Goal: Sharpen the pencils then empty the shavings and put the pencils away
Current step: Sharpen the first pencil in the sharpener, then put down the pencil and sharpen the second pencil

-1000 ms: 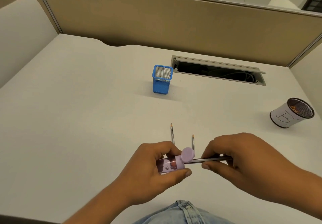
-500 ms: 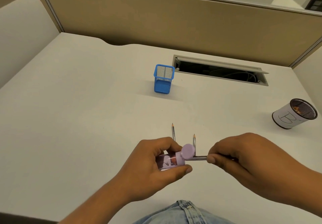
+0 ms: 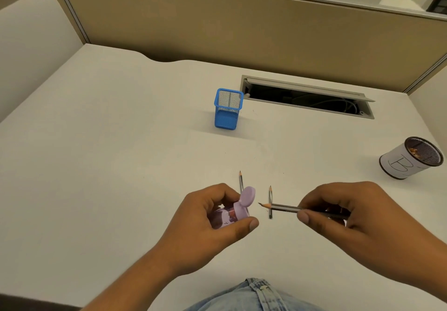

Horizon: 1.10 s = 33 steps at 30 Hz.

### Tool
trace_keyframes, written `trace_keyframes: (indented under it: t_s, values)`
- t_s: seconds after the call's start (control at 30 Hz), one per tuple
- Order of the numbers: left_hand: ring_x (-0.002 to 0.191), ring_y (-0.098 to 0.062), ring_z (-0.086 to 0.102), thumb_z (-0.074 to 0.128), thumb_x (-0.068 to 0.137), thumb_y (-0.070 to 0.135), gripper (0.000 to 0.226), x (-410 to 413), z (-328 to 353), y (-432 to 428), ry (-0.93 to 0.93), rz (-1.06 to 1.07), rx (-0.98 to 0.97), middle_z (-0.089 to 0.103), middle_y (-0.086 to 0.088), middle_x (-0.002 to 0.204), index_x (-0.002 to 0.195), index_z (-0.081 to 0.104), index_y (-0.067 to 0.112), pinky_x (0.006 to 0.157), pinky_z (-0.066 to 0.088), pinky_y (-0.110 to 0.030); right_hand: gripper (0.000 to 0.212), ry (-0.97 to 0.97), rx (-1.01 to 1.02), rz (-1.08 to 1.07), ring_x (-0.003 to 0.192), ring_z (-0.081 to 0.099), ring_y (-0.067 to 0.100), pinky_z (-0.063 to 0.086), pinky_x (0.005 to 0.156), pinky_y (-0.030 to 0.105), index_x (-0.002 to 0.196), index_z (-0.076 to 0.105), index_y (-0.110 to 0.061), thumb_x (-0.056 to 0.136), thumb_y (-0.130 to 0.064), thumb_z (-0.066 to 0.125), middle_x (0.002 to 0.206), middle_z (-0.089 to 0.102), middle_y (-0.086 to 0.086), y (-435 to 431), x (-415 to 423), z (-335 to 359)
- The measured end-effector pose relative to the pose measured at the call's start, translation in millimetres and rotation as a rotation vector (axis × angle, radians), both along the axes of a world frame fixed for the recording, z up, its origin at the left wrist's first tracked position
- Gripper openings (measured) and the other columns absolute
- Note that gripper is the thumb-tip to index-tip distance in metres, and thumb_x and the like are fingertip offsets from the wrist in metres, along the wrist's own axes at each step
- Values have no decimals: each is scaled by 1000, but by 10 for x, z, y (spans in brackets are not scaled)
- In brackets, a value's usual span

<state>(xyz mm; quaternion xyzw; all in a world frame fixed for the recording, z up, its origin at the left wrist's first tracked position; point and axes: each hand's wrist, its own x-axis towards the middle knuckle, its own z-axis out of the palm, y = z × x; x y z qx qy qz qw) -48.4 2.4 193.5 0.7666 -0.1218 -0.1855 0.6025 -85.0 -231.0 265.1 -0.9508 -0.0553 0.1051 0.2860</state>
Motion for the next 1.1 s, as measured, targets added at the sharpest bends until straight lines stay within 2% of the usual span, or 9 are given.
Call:
trace_keyframes:
  t_s: [0.07, 0.1, 0.2, 0.3, 0.6, 0.8, 0.93, 1.0, 1.1]
  values:
    - [51, -2, 47, 80, 73, 35, 18, 0, -7, -12, -4, 1, 5, 64, 11, 67, 80, 69, 23, 54, 40, -14, 30, -10, 41, -19, 69, 62, 17, 53, 57, 30, 85, 68, -45, 73, -66, 51, 79, 71, -20, -5, -1, -24]
    - [52, -2, 48, 80, 72, 37, 19, 1, -8, -17, -5, 2, 4, 65, 9, 69, 81, 69, 23, 54, 41, -14, 28, -13, 57, -29, 70, 61, 17, 53, 58, 31, 85, 68, -46, 73, -65, 52, 80, 71, -20, -7, -1, -35]
    - [54, -2, 50, 78, 69, 42, 24, -1, -12, -26, 10, 13, -33, 71, 1, 80, 81, 70, 23, 56, 45, -17, 28, -18, 93, -46, 71, 60, 16, 48, 55, 21, 84, 68, -45, 71, -64, 53, 78, 70, -20, -11, -9, -73]
    - [60, -4, 55, 77, 68, 42, 25, 7, -7, -46, 27, 17, -62, 72, 0, 82, 84, 71, 23, 59, 49, -19, 28, -8, 115, -48, 71, 60, 14, 46, 53, 16, 82, 69, -41, 71, -63, 55, 77, 71, -17, -20, -21, -112]
    - [65, -2, 61, 78, 68, 35, 23, 53, -18, -94, 74, 0, -113, 75, 10, 84, 84, 72, 19, 63, 51, -17, 28, 14, 123, -13, 71, 61, 12, 47, 54, 17, 80, 70, -42, 73, -64, 54, 77, 71, -18, -47, 6, -144]
    - [59, -3, 55, 78, 68, 38, 22, 76, -25, -112, 68, -7, -94, 73, 1, 83, 84, 72, 23, 59, 46, -13, 26, 3, 148, -31, 72, 61, 14, 46, 54, 18, 80, 70, -40, 72, -61, 56, 77, 70, -18, -54, 40, -193]
    - [59, -3, 57, 76, 68, 40, 24, 90, -55, -116, 61, 45, -66, 73, 7, 82, 83, 72, 22, 58, 46, -14, 8, -18, 214, -167, 73, 59, 12, 43, 56, 13, 74, 72, -36, 77, -43, 70, 80, 68, -16, -63, 94, -357]
    - [56, -2, 57, 76, 68, 40, 25, 95, -74, -116, 59, 88, -55, 73, 6, 82, 82, 72, 20, 55, 45, -12, 7, -14, 239, -254, 74, 60, 10, 44, 57, 13, 73, 74, -34, 80, -31, 74, 83, 68, -15, -90, 154, -532]
    - [52, -2, 54, 76, 67, 39, 24, 98, -96, -121, 67, 111, -54, 72, 1, 80, 81, 72, 19, 54, 42, -9, 9, 20, 250, -393, 66, 61, 3, 44, 54, 13, 76, 75, -32, 82, -26, 74, 78, 68, -19, -149, 296, -869]
